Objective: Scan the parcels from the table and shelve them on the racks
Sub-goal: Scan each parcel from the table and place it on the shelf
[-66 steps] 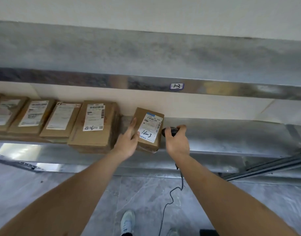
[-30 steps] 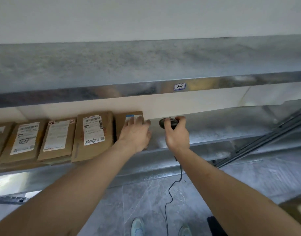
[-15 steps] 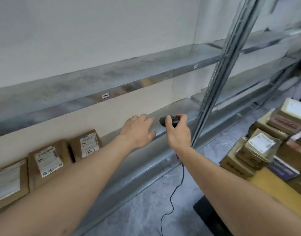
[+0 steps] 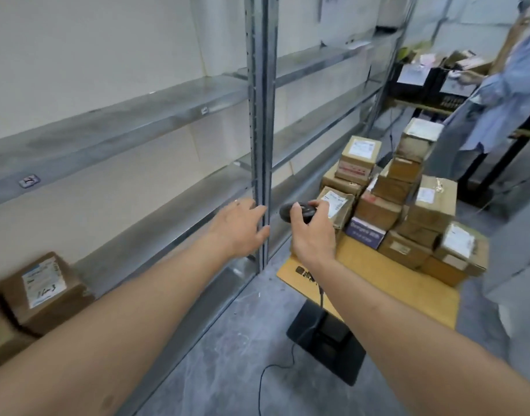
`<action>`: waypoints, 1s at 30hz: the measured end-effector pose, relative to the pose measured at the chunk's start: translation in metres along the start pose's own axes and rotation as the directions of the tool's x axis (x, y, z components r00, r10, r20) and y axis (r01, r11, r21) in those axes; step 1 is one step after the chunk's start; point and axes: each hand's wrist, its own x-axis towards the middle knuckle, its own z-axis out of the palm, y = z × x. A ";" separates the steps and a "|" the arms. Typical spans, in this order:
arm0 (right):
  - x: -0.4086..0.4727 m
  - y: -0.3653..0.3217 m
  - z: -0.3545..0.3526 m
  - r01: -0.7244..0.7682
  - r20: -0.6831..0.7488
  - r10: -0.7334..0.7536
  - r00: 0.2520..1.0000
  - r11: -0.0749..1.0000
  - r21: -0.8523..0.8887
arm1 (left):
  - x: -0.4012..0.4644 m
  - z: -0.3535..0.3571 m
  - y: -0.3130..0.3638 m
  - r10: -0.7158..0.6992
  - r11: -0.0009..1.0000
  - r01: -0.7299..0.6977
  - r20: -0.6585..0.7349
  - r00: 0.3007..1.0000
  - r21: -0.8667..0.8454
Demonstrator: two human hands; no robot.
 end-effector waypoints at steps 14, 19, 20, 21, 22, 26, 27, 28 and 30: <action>0.056 0.090 -0.114 -0.200 -0.198 0.195 0.961 0.980 -0.004 | 0.090 0.040 0.121 0.143 0.988 -0.137 0.072 0.987 -0.073; 0.097 0.107 -0.112 -0.249 -0.227 0.239 0.944 0.968 -0.014 | 0.142 0.066 0.124 0.186 0.980 -0.177 0.120 0.975 -0.089; 0.107 0.111 -0.110 -0.260 -0.230 0.250 0.941 0.965 -0.015 | 0.155 0.071 0.124 0.196 0.978 -0.185 0.131 0.972 -0.092; 0.117 0.114 -0.106 -0.272 -0.232 0.261 0.937 0.962 -0.019 | 0.167 0.076 0.123 0.205 0.977 -0.193 0.144 0.968 -0.095; 0.128 0.117 -0.103 -0.283 -0.234 0.270 0.934 0.959 -0.024 | 0.179 0.082 0.121 0.212 0.975 -0.198 0.157 0.964 -0.101; 0.169 0.129 -0.082 -0.341 -0.266 0.320 0.910 0.939 -0.036 | 0.225 0.107 0.109 0.234 0.970 -0.214 0.206 0.950 -0.116; 0.177 0.132 -0.076 -0.354 -0.267 0.330 0.905 0.934 -0.044 | 0.235 0.113 0.105 0.238 0.969 -0.216 0.220 0.946 -0.119; 0.185 0.134 -0.070 -0.367 -0.265 0.342 0.902 0.929 -0.052 | 0.245 0.119 0.101 0.244 0.968 -0.220 0.235 0.941 -0.124; 0.199 0.140 -0.057 -0.398 -0.260 0.368 0.893 0.915 -0.070 | 0.262 0.130 0.094 0.259 0.964 -0.231 0.258 0.931 -0.133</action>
